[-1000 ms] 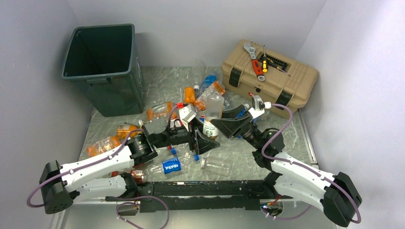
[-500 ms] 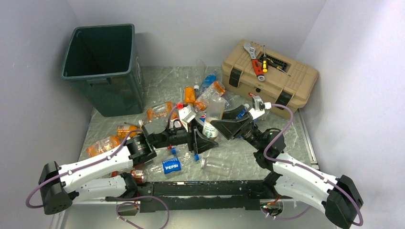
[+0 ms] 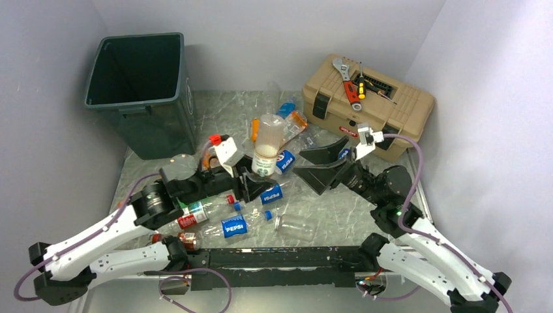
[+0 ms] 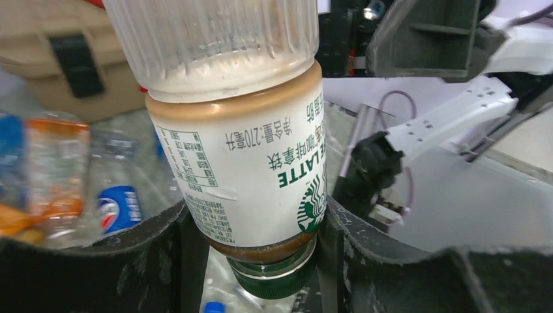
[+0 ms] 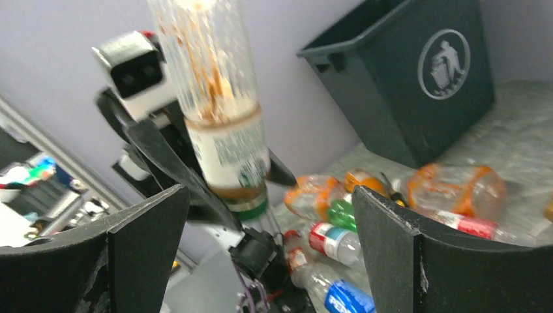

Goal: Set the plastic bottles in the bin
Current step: Pick up the plastic bottle at the center of the board.

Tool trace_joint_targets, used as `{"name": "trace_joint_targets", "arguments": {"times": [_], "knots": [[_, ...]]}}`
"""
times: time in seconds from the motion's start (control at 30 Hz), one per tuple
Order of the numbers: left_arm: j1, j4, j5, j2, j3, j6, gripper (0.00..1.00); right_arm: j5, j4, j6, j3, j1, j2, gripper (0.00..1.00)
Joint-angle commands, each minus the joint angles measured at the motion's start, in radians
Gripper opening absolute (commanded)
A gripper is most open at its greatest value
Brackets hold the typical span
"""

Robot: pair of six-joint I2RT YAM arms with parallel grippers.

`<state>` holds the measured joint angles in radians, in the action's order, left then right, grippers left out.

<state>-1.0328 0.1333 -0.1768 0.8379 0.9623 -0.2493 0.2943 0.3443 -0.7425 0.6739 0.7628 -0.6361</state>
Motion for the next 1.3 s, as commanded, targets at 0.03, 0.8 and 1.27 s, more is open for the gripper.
{"name": "trace_joint_targets", "arguments": {"times": [0.03,0.8,1.27], "knots": [[-0.001,0.215,0.219,-0.043,0.146,0.252,0.0,-0.089,-0.426,0.182,0.187,0.004,0.063,1.0],[-0.163,0.042,0.642,0.095,-0.073,1.835,0.0,-0.064,-1.134,0.344,0.582,0.004,-0.259,1.0],[-0.194,-0.017,0.601,0.088,-0.144,1.916,0.0,0.126,-1.122,0.431,0.614,0.004,-0.426,0.98]]}}
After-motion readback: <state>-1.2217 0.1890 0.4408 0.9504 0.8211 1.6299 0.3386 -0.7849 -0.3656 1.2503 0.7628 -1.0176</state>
